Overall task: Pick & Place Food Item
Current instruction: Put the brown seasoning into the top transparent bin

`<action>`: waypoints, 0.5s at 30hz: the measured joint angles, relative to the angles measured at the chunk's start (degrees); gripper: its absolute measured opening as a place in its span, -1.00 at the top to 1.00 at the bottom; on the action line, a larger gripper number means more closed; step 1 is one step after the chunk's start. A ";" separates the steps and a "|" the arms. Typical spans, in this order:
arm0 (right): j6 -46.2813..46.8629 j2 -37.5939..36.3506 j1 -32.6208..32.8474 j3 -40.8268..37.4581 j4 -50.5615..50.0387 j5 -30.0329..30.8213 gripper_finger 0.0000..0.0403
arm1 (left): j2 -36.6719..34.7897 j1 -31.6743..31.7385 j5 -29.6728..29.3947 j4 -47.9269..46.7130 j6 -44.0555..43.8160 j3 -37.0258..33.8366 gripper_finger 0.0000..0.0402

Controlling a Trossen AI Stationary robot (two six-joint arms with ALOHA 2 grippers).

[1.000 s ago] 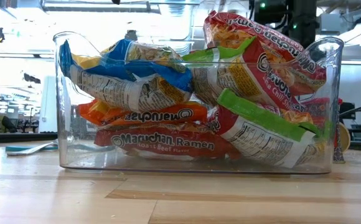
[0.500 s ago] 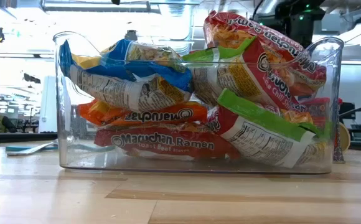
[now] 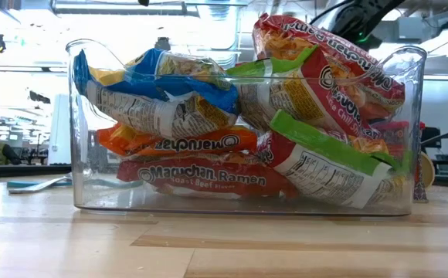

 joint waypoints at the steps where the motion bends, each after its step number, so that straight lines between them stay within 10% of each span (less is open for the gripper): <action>1: -0.40 -0.10 0.00 0.00 0.33 0.00 -0.59 | 0.00 0.00 0.00 -0.01 -0.32 0.00 0.21; 15: -4.15 1.32 -2.97 0.06 3.74 -2.75 -0.59 | 0.01 -0.03 0.01 -0.07 -0.76 0.00 0.21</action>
